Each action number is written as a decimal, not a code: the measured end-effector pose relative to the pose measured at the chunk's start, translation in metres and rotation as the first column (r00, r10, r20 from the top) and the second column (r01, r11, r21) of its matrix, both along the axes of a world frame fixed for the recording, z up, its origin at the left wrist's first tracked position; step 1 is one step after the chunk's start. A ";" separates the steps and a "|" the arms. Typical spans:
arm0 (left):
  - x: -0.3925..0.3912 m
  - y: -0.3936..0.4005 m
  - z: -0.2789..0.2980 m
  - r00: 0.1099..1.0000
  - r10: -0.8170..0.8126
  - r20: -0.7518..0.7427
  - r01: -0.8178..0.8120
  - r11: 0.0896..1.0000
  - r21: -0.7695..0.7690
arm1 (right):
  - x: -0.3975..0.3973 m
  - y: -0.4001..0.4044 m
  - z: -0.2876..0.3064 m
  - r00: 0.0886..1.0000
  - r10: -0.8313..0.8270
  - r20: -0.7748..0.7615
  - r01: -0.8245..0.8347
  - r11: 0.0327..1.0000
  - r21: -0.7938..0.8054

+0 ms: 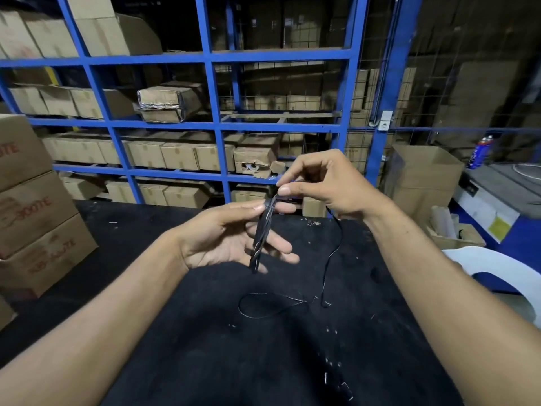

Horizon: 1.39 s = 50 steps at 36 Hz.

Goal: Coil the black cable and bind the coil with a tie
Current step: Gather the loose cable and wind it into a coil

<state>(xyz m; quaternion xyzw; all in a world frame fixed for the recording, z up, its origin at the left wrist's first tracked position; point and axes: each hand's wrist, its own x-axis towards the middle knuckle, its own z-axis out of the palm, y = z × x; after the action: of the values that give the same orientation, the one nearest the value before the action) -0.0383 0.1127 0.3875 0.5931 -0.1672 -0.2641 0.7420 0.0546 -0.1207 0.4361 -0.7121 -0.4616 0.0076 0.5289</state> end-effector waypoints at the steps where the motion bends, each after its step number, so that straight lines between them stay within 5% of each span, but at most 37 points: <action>1: -0.001 0.000 0.001 1.000 -0.027 0.000 0.027 0.999 -0.030 | 0.003 -0.001 -0.004 0.998 0.026 -0.055 -0.024 0.999 0.040; 8: -0.001 -0.011 0.011 0.996 -0.071 0.061 0.084 0.964 -0.252 | 0.003 0.016 -0.066 0.881 0.076 -0.468 0.042 0.971 0.237; 14: 0.009 -0.012 0.019 0.989 0.133 0.066 -0.103 0.933 -0.346 | -0.022 0.033 -0.114 0.840 -0.041 -0.541 0.114 0.988 0.103; 21: 0.017 0.003 0.030 0.881 0.468 0.064 -0.426 0.845 -0.323 | -0.051 0.023 -0.110 0.885 -0.087 -0.458 0.064 0.996 -0.066; 27: 0.018 0.007 0.020 0.764 0.611 0.208 -0.593 0.791 -0.149 | -0.067 0.009 -0.073 0.956 -0.059 -0.287 -0.027 0.958 -0.285; 30: 0.014 0.008 0.012 0.797 0.539 0.274 -0.567 0.823 0.030 | -0.068 0.005 -0.049 0.991 -0.056 -0.119 0.014 0.944 -0.330; 34: 0.005 0.005 0.003 0.911 0.379 0.161 -0.399 0.910 0.112 | -0.057 0.000 -0.020 0.985 -0.138 0.104 0.166 0.926 -0.340; 39: -0.002 0.000 0.001 0.970 0.231 0.079 -0.240 0.962 0.127 | -0.038 -0.005 0.008 0.986 -0.069 0.151 0.101 0.971 -0.216; 47: -0.014 -0.009 0.009 0.998 -0.063 0.016 0.064 0.995 -0.077 | -0.002 -0.003 0.004 0.987 0.154 -0.036 -0.152 0.988 0.035; 50: -0.016 -0.013 0.009 0.993 -0.110 0.031 0.114 0.976 -0.186 | 0.007 0.001 -0.021 0.922 0.240 -0.303 -0.174 0.958 0.229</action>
<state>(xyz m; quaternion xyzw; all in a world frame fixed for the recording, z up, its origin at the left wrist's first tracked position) -0.0545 0.0999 0.3969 0.5130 -0.2321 -0.2827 0.7765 0.0617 -0.1193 0.4151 -0.5917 -0.4388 0.1361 0.6624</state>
